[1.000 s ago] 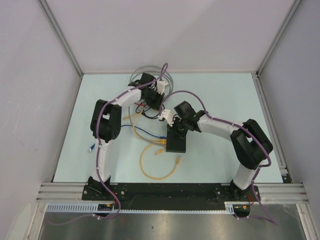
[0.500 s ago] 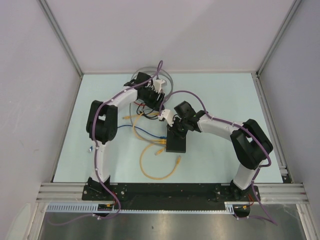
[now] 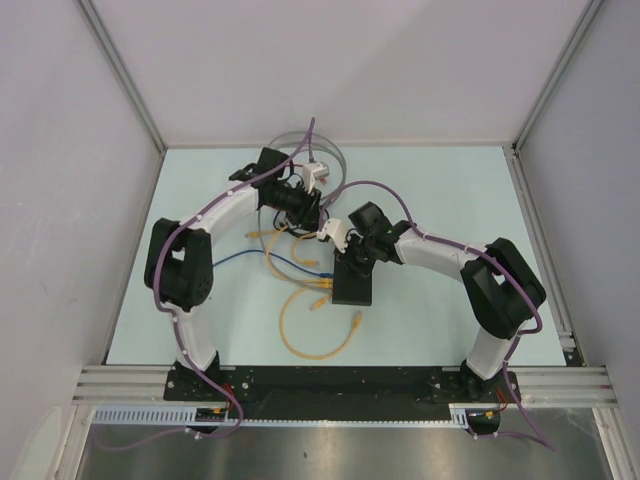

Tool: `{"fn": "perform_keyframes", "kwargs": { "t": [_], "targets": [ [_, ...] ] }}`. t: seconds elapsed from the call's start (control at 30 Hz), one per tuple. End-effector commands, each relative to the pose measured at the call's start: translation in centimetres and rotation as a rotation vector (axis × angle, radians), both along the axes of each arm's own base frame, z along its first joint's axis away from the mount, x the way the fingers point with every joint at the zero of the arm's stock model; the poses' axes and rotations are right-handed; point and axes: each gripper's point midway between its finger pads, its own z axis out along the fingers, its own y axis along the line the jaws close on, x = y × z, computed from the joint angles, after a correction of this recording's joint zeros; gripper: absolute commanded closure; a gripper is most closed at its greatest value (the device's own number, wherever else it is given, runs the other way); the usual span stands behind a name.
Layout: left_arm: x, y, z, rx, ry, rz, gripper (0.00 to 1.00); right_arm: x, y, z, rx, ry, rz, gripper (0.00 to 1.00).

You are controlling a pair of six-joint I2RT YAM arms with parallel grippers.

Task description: Pull the plug from the switch port

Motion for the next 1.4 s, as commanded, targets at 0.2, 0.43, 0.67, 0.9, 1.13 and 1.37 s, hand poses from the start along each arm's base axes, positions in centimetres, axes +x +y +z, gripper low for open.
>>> {"fn": "perform_keyframes", "kwargs": {
  "t": [0.2, 0.43, 0.67, 0.9, 1.13, 1.37],
  "targets": [
    [-5.2, -0.7, -4.1, -0.050, 0.226, -0.160, 0.68, -4.0, -3.9, -5.0, -0.182, 0.170, -0.013, 0.99],
    [-6.1, -0.4, -7.6, -0.019, 0.346, -0.196, 0.65, -4.1, -4.1, -4.8, -0.185, 0.175, -0.016, 0.99],
    [-6.8, -0.9, -9.0, -0.054, 0.471, -0.228, 0.62, -4.0, -4.2, -4.8, -0.189, 0.173, -0.018, 0.99],
    [-7.2, -1.3, -9.1, -0.093, 0.541, -0.227, 0.61, -2.1, -4.5, -0.7, -0.131, 0.093, -0.068, 1.00],
    [-7.2, -1.1, -9.1, -0.084, 0.549, -0.218, 0.60, -0.6, -8.2, 2.5, -0.103, 0.085, -0.213, 1.00],
    [-7.3, -1.4, -9.0, -0.107, 0.574, -0.207, 0.59, 2.2, -11.1, -1.9, -0.185, 0.103, -0.286, 1.00]
  ]
}}
